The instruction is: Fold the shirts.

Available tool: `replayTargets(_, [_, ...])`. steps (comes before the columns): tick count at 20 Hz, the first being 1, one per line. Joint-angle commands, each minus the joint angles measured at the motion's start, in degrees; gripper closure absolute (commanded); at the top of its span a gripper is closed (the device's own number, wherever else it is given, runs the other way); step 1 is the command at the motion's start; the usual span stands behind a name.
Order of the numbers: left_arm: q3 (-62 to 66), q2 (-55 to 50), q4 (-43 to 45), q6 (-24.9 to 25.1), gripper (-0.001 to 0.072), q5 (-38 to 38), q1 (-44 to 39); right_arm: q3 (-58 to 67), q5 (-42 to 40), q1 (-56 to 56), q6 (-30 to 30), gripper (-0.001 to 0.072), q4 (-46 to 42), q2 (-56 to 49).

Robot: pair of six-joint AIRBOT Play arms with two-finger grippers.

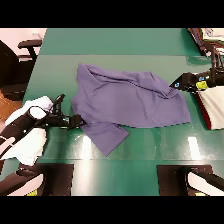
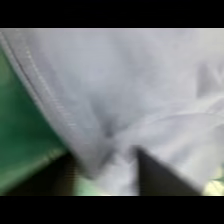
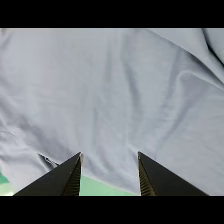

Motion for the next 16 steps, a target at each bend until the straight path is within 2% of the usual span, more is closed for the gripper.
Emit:
replayTargets(1, [0.33,0.15,-1.42,0.28,0.0687,2.05,-2.23,-0.13,1.46,-1.75,0.0,0.0308,0.48,0.13])
replayTargets(5, [8.31,0.42,4.24,0.28,0.0682,-4.74,2.27,-1.64,8.28,-9.55,-0.59,0.0308,-3.28,0.72])
replayTargets(8, [15.15,0.94,6.97,0.39,0.0682,-8.74,6.58,-11.37,6.6,-18.21,-0.57,0.0308,-9.66,4.61])
replayTargets(9, [16.92,0.94,6.97,0.66,0.0682,-9.42,7.65,-15.45,5.97,-21.64,-0.57,0.0297,-11.13,5.79])
replayTargets(10, [18.1,0.94,6.97,0.96,0.0682,-9.46,8.15,-19.26,5.53,-24.87,-0.59,0.0244,-11.76,6.6])
replayTargets(11, [18.93,0.94,6.93,0.94,0.0682,-9.22,8.37,-22.86,4.72,-28.17,-0.61,0.0198,-11.41,6.93])
replayTargets(13, [19.3,0.92,6.45,0.94,0.0682,-8.15,8.31,-28.76,3.1,-32.59,-2.27,0.0199,-10.49,6.05])
replayTargets(16, [19.3,0.92,6.49,0.94,0.0682,-7.98,8.31,-34.03,0.09,-32.85,-5.62,0.0201,-4.28,2.47])
